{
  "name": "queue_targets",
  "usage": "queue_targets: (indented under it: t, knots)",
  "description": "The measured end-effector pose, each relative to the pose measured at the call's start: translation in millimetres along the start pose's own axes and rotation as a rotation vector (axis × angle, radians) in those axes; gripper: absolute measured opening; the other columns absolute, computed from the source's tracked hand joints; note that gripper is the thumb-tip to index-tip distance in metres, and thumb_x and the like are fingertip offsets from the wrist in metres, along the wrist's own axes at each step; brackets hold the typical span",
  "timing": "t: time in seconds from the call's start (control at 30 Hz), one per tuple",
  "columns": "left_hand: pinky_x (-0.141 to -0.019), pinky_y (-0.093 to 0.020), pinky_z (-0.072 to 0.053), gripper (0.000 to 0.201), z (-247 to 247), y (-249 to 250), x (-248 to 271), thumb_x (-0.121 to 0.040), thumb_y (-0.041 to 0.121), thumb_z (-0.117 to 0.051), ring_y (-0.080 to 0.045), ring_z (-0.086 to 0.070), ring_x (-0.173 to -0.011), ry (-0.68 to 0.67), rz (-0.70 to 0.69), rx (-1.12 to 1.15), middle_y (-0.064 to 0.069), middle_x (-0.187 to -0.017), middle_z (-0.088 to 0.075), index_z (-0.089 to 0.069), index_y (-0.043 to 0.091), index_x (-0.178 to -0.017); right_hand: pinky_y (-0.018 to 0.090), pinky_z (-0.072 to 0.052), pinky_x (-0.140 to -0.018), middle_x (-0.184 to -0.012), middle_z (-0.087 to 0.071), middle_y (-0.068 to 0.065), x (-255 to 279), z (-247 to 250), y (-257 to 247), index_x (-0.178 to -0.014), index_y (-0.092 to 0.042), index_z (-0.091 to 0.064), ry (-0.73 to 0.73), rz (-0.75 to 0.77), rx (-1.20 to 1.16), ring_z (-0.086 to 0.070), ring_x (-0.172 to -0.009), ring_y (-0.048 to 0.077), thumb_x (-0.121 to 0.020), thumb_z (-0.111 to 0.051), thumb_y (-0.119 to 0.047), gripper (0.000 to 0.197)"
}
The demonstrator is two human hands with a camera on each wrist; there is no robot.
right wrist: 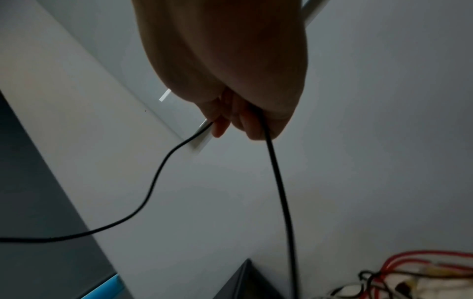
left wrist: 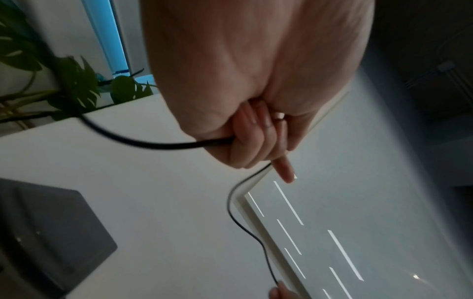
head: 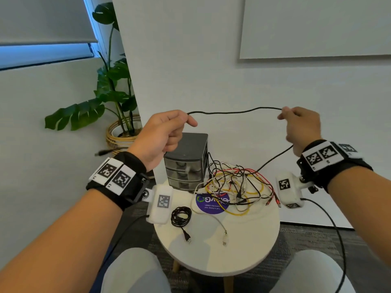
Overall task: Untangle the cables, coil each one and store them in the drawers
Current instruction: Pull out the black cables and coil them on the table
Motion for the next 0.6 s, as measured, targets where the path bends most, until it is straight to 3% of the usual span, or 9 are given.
queue_targets:
  t: [0.1, 0.2, 0.27, 0.3, 0.37, 0.43, 0.5, 0.57, 0.6]
  knots:
    - [-0.048, -0.029, -0.011, 0.034, -11.5, -2.5, -5.5, -0.109, 0.026, -0.044, -0.018, -0.013, -0.057, 0.035, 0.012, 0.01, -0.002, -0.067, -0.027, -0.072, 0.007, -0.111, 0.029, -0.037, -0.053, -0.062, -0.039, -0.002, 17.7, -28.3, 1.4, -0.083, -0.016, -0.067, -0.19, -0.078, -0.068, -0.037, -0.054, 0.016, -0.105, -0.05, -0.032, 0.032]
    - [-0.046, -0.027, -0.015, 0.037, -21.4, -1.2, -11.0, -0.11, 0.031, -0.043, -0.013, -0.021, -0.054, 0.117, 0.01, -0.061, 0.001, -0.066, -0.033, -0.074, 0.01, -0.111, 0.03, -0.041, -0.055, -0.064, -0.045, 0.002, 32.0, -52.6, 0.7, -0.087, -0.012, -0.067, -0.367, -0.082, -0.03, -0.043, -0.056, 0.019, -0.104, -0.047, -0.022, 0.028]
    - [-0.045, -0.025, -0.017, 0.038, -24.2, -0.2, -12.3, -0.11, 0.034, -0.043, -0.012, -0.022, -0.053, 0.135, 0.012, -0.076, 0.002, -0.065, -0.033, -0.074, 0.012, -0.111, 0.033, -0.049, -0.067, -0.085, -0.063, 0.009, 37.5, -60.9, -1.5, -0.106, -0.011, -0.068, -0.434, -0.029, 0.13, -0.059, -0.075, 0.024, -0.101, -0.049, -0.017, 0.02]
    - [-0.045, -0.025, -0.017, 0.039, -25.0, -0.3, -12.7, -0.11, 0.035, -0.043, -0.012, -0.022, -0.053, 0.131, 0.017, -0.072, 0.002, -0.065, -0.032, -0.074, 0.012, -0.111, 0.036, -0.05, -0.08, -0.11, -0.065, 0.013, 39.1, -62.5, -3.5, -0.122, -0.014, -0.063, -0.444, 0.037, 0.254, -0.063, -0.095, 0.027, -0.099, -0.052, -0.016, 0.025]
    - [-0.045, -0.024, -0.017, 0.04, -28.2, -0.8, -13.1, -0.11, 0.036, -0.043, -0.013, -0.021, -0.054, 0.105, 0.035, -0.053, 0.002, -0.065, -0.031, -0.075, 0.012, -0.112, 0.045, -0.042, -0.104, -0.145, -0.045, 0.011, 50.5, -64.1, -19.5, -0.148, -0.027, -0.042, -0.421, 0.254, 0.492, -0.045, -0.131, 0.031, -0.093, -0.06, -0.016, 0.058]
    - [-0.043, -0.023, -0.016, 0.042, -34.9, -2.1, -14.0, -0.109, 0.037, -0.043, -0.012, -0.019, -0.053, 0.067, 0.055, -0.031, 0.002, -0.065, -0.028, -0.074, 0.009, -0.111, 0.051, -0.031, -0.112, -0.154, -0.035, 0.005, 76.3, -72.6, -49.8, -0.154, -0.037, -0.029, -0.462, 0.569, 0.556, -0.031, -0.142, 0.029, -0.088, -0.066, -0.021, 0.077]
    - [-0.041, -0.021, -0.016, 0.043, -43.2, -4.7, -14.6, -0.11, 0.036, -0.043, -0.009, -0.019, -0.05, 0.033, 0.079, -0.013, 0.004, -0.063, -0.026, -0.072, 0.005, -0.106, 0.045, -0.035, -0.11, -0.15, -0.044, 0.002, 104.9, -91.5, -66.5, -0.154, -0.036, -0.03, -0.695, 0.739, 0.435, -0.039, -0.138, 0.024, -0.091, -0.066, -0.026, 0.073]
    - [-0.039, -0.02, -0.016, 0.04, -49.3, -8.6, -14.2, -0.11, 0.034, -0.042, -0.007, -0.019, -0.047, 0.002, 0.105, 0.003, 0.004, -0.062, -0.026, -0.069, 0.007, -0.099, 0.036, -0.05, -0.089, -0.115, -0.063, 0.001, 120.2, -104.4, -71.3, -0.134, -0.022, -0.048, -0.834, 0.735, 0.293, -0.061, -0.104, 0.016, -0.1, -0.058, -0.022, 0.035]
    - [-0.039, -0.019, -0.015, 0.037, -49.6, -11.3, -13.5, -0.11, 0.034, -0.043, -0.007, -0.019, -0.047, -0.011, 0.122, 0.015, 0.004, -0.062, -0.027, -0.068, 0.01, -0.098, 0.035, -0.051, -0.074, -0.095, -0.064, -0.003, 118.2, -105.0, -73.2, -0.119, -0.016, -0.054, -0.832, 0.711, 0.25, -0.062, -0.082, 0.009, -0.104, -0.053, -0.021, 0.016]
Point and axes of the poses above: each hand's wrist, its own x-axis away from the middle knuckle, its own z-axis out of the back of the hand, y = z × x, the point moved 6 cm from there along -x, towards the middle knuckle
